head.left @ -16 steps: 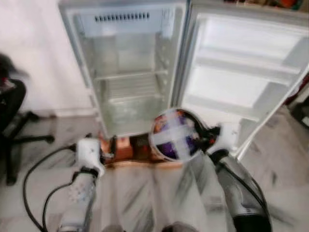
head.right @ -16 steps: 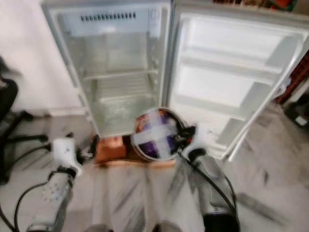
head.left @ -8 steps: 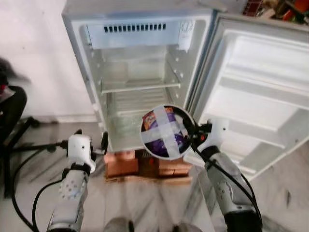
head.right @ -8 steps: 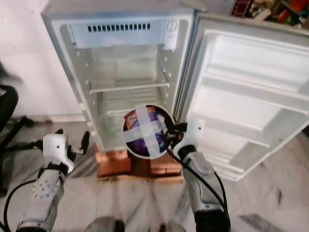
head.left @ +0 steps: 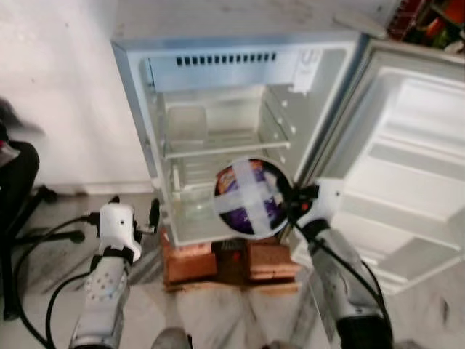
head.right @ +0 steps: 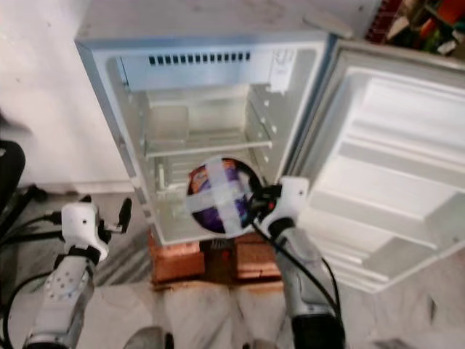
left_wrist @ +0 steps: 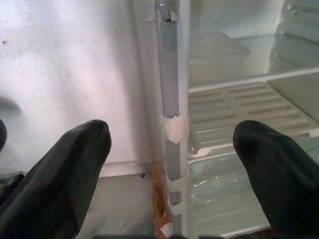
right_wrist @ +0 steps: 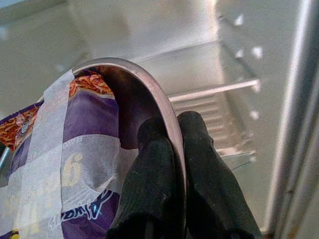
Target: Restocking fridge
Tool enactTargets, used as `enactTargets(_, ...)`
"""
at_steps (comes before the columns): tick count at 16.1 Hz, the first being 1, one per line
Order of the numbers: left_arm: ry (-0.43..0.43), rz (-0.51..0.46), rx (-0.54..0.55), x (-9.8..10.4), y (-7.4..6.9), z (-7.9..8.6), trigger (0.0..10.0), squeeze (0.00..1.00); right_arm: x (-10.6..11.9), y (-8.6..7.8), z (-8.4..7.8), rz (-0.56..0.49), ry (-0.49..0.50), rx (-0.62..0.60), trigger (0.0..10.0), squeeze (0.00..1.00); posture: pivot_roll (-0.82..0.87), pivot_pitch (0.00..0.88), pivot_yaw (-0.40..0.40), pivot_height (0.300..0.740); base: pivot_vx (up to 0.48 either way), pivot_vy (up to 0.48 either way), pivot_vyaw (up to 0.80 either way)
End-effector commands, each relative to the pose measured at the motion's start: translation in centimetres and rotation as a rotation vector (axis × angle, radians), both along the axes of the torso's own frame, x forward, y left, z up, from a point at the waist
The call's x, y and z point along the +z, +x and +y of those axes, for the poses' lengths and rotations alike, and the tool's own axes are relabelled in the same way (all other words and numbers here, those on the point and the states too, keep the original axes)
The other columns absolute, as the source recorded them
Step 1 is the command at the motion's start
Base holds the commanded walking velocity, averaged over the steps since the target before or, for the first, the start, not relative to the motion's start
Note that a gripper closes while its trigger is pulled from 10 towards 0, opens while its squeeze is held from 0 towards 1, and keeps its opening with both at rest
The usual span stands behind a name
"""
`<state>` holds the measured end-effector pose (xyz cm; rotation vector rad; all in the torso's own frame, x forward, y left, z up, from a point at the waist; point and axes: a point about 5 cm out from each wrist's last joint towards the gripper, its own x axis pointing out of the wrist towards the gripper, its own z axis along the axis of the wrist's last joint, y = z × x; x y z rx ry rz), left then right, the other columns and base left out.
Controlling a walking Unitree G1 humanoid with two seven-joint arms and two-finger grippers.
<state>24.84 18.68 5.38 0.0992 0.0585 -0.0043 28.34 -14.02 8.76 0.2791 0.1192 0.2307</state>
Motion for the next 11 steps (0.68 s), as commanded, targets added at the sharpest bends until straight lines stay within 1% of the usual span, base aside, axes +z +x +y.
enactTargets(1, -0.007, 0.001, -0.013, -0.1, -0.4, -0.3, 10.0, 0.00, 0.4, -0.3, -1.6, -0.035, -0.026, -0.061, 10.0, 0.00, 0.10, 0.052, -0.048, 0.740, 0.000, 0.000, 0.00)
enactTargets(2, -0.009, -0.005, 0.003, 0.1, -0.8, 0.2, 10.0, 0.00, 0.2, -0.7, -2.3, -0.038, -0.029, -0.098, 10.0, 0.00, 0.10, 0.051, -0.049, 0.740, 0.000, 0.000, 0.00)
enactTargets(4, -0.037, -0.018, -0.005, 0.4, -1.3, 0.3, 10.0, 0.00, -0.5, -1.3, -2.8, -0.018, -0.037, -0.129, 10.0, 0.00, 0.10, 0.054, -0.051, 0.740, 0.000, 0.000, 0.00)
enactTargets(7, -0.047, -0.022, -0.005, 0.5, -1.4, 0.0, 10.0, 0.00, -0.7, -1.6, -2.4, -0.020, -0.029, -0.121, 10.0, 0.00, 0.10, 0.049, -0.054, 0.740, 0.000, 0.000, 0.00)
enactTargets(8, -0.050, -0.023, 0.000, 0.5, -1.7, -0.3, 10.0, 0.00, -0.6, -2.0, -2.3, -0.028, -0.025, -0.115, 10.0, 0.00, 0.11, 0.047, -0.056, 0.740, 0.000, 0.000, 0.00)
enactTargets(9, -0.052, -0.019, 0.010, 0.5, -2.2, -0.3, 10.0, 0.00, -0.7, -2.5, -2.6, -0.030, -0.025, -0.127, 10.0, 0.00, 0.11, 0.047, -0.058, 0.740, 0.000, 0.000, 0.00)
enactTargets(11, -0.051, 0.003, 0.032, 0.0, -3.7, -0.1, 10.0, 0.00, -1.3, -4.1, -3.7, -0.011, -0.053, -0.151, 10.0, 0.00, 0.11, 0.056, -0.065, 0.740, 0.000, 0.000, 0.00)
